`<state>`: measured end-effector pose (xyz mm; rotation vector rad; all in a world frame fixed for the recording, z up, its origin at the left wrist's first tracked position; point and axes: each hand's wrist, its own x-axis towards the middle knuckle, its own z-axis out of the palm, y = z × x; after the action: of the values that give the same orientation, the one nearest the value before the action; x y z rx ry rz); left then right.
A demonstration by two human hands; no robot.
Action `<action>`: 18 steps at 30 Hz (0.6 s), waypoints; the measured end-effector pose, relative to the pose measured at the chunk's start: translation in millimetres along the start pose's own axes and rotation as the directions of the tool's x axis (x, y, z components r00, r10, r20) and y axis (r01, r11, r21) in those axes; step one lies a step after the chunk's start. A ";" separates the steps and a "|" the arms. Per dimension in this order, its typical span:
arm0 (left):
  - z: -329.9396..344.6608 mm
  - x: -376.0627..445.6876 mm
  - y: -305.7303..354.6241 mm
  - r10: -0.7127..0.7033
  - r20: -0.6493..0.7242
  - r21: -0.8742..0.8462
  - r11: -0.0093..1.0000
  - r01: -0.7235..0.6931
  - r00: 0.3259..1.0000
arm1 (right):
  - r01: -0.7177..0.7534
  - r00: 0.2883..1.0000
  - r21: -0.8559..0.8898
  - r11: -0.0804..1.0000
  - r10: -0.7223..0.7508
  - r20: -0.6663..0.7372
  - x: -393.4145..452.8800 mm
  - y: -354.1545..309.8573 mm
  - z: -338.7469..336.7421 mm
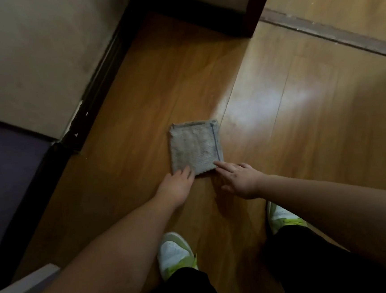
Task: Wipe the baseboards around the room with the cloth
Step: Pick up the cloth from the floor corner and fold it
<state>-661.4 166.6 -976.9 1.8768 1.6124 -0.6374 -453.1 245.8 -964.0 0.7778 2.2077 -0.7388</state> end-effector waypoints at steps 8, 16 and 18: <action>32.0 -18.7 22.3 -0.005 -0.010 -0.098 0.995 0.004 1.000 | 0.134 0.985 -0.073 0.988 -0.125 0.114 -36.2 35.3 -0.1; 35.1 1.3 27.1 -0.131 -0.221 -0.124 0.987 0.105 0.966 | 0.033 0.989 0.096 0.995 -0.019 -0.146 -28.1 25.1 50.2; 37.2 3.3 26.6 -0.083 -0.262 -0.074 0.995 0.066 0.961 | 0.017 0.985 0.144 0.989 0.008 -0.170 -28.4 20.8 62.8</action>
<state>-634.1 140.3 -1002.8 1.9250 1.8563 -0.3699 -396.5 207.9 -987.2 0.9394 2.3271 -0.8709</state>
